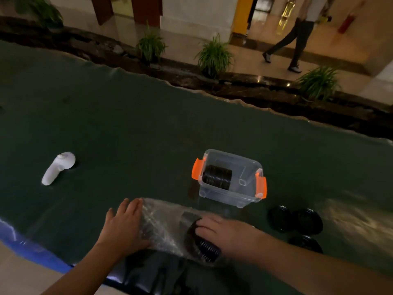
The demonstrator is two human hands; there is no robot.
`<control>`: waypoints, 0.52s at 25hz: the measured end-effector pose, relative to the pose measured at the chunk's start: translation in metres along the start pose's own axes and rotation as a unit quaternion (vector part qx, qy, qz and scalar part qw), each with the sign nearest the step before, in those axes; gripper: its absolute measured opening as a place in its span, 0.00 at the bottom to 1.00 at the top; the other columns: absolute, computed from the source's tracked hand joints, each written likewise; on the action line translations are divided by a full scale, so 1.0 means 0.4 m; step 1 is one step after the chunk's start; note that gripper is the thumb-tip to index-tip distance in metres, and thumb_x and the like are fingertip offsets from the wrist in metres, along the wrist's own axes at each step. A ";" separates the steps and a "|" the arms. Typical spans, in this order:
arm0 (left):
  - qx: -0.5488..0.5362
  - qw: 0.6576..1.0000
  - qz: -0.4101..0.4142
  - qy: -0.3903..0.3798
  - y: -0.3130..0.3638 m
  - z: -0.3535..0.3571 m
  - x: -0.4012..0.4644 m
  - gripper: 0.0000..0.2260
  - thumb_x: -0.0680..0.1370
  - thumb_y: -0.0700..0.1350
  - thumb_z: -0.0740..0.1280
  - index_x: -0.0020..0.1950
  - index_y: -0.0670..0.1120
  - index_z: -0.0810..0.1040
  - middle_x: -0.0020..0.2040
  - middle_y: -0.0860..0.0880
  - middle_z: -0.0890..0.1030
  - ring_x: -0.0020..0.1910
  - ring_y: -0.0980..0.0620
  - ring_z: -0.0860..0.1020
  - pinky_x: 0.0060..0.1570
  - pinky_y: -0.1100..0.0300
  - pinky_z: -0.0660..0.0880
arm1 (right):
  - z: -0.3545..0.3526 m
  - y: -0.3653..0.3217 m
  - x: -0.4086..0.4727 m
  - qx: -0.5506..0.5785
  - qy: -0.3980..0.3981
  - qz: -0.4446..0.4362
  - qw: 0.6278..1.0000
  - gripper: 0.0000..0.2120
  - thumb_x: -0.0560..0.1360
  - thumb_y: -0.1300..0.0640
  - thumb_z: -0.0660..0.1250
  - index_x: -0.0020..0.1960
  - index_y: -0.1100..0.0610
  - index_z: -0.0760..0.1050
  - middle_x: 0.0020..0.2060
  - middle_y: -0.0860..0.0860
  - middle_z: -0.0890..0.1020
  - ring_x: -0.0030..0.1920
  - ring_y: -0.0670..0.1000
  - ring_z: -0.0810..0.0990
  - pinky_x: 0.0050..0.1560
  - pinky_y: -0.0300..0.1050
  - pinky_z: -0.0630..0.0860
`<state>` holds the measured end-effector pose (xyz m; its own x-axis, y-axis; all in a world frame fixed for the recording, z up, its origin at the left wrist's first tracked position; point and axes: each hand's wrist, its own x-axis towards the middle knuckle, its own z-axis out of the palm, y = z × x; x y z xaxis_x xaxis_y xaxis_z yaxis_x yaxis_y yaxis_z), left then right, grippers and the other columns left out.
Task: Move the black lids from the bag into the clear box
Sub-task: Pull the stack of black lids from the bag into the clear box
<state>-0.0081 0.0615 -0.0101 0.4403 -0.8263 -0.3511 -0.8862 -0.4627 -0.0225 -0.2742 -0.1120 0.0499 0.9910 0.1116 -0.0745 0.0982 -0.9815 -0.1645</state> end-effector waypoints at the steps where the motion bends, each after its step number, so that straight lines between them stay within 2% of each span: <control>1: -0.004 1.000 -0.007 0.005 -0.005 -0.010 0.006 0.58 0.62 0.78 0.63 0.81 0.46 0.48 0.81 0.50 0.54 0.79 0.45 0.52 0.74 0.39 0.58 | -0.036 0.023 -0.026 -0.007 0.010 0.017 1.000 0.32 0.64 0.64 0.76 0.66 0.57 0.72 0.63 0.55 0.79 0.65 0.56 0.77 0.58 0.47 0.79; 2: -0.007 1.000 -0.012 0.011 -0.008 -0.019 0.013 0.58 0.62 0.78 0.63 0.81 0.46 0.49 0.81 0.50 0.55 0.79 0.44 0.52 0.73 0.39 0.58 | -0.070 0.048 -0.055 -0.022 0.016 0.044 0.999 0.37 0.59 0.65 0.78 0.66 0.55 0.71 0.63 0.54 0.79 0.64 0.54 0.78 0.57 0.45 0.79; 4: -0.012 1.000 -0.021 0.013 -0.017 -0.033 0.020 0.58 0.62 0.79 0.62 0.81 0.47 0.50 0.80 0.50 0.57 0.79 0.45 0.54 0.73 0.39 0.60 | -0.136 0.114 -0.092 -0.029 0.011 0.102 0.994 0.41 0.60 0.66 0.78 0.69 0.52 0.66 0.67 0.53 0.76 0.66 0.54 0.75 0.58 0.48 0.80; 8: -0.025 0.999 -0.023 0.024 -0.012 -0.053 0.024 0.58 0.58 0.83 0.57 0.81 0.52 0.52 0.79 0.52 0.61 0.77 0.46 0.59 0.71 0.40 0.64 | -0.229 0.271 -0.128 -0.101 0.014 0.162 0.982 0.39 0.65 0.65 0.79 0.69 0.51 0.66 0.68 0.54 0.72 0.66 0.57 0.74 0.54 0.49 0.82; 11: -0.043 0.998 -0.019 0.031 0.007 -0.060 0.020 0.58 0.59 0.83 0.57 0.81 0.54 0.47 0.81 0.50 0.56 0.79 0.44 0.57 0.72 0.40 0.62 | -0.231 0.365 -0.125 -0.144 -0.033 0.198 0.969 0.38 0.66 0.65 0.78 0.69 0.48 0.65 0.66 0.55 0.70 0.61 0.57 0.75 0.47 0.47 0.83; 13: -0.068 0.996 -0.019 0.050 0.016 -0.068 0.013 0.57 0.59 0.82 0.58 0.81 0.54 0.48 0.82 0.48 0.54 0.79 0.43 0.56 0.73 0.39 0.62 | -0.199 0.408 -0.115 -0.159 -0.070 0.214 0.961 0.37 0.68 0.63 0.77 0.69 0.45 0.64 0.66 0.55 0.69 0.59 0.56 0.75 0.46 0.46 0.83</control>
<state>-0.0076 0.0453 0.0134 0.4915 -0.8320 -0.2571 -0.8440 -0.5279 0.0947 -0.2965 -0.2899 0.1049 0.9271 -0.3145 -0.2040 -0.2700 -0.9377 0.2187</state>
